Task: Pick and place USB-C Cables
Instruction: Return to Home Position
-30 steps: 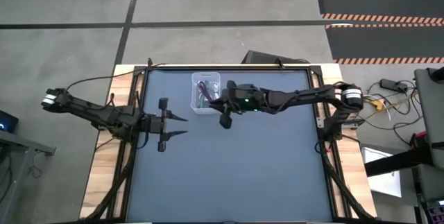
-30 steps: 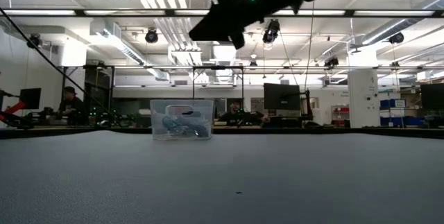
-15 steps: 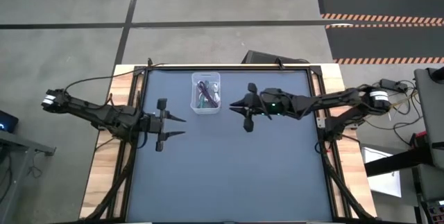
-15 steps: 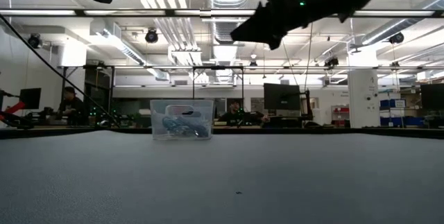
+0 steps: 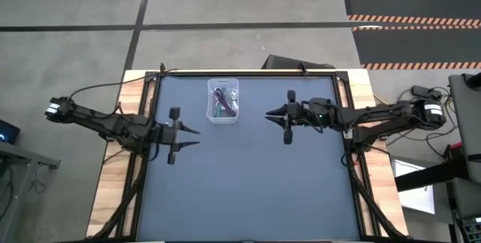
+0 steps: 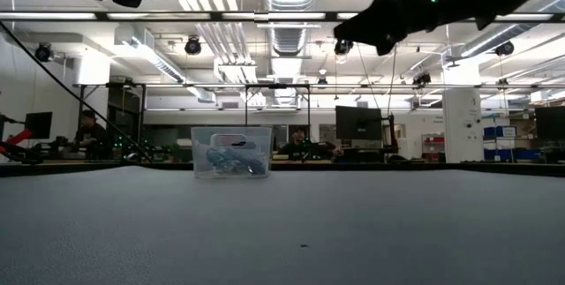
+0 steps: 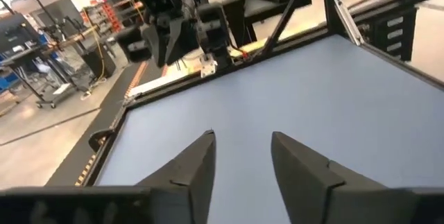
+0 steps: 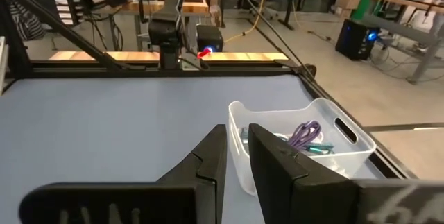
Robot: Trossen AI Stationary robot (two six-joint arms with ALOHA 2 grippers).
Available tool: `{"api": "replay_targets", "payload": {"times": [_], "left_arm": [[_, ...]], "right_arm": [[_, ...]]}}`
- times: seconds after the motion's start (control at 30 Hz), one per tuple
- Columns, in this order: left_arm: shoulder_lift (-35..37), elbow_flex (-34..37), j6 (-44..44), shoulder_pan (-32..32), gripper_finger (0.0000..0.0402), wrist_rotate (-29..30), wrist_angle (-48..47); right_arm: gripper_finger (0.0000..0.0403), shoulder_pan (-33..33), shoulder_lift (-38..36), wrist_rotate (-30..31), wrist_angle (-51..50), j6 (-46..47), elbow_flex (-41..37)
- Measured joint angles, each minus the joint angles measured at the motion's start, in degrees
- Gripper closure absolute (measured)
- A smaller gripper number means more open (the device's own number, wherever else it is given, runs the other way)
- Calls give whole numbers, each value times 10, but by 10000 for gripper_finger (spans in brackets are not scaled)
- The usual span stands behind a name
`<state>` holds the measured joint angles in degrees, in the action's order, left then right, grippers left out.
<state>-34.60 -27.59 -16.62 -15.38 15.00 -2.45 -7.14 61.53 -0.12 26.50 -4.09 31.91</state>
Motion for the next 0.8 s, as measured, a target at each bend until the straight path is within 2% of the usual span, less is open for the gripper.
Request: {"api": "replay_targets", "payload": {"times": [0.27, 0.43, 0.8], "left_arm": [[15, 8, 0, 0, 353, 0, -12], [44, 26, 0, 0, 389, 0, -12], [135, 67, -1, 0, 401, 0, -11]], "right_arm": [[351, 0, -73, 1, 0, -6, -55], [351, 0, -112, 0, 0, -7, -82], [351, 0, -180, 1, 34, -5, -144]]}}
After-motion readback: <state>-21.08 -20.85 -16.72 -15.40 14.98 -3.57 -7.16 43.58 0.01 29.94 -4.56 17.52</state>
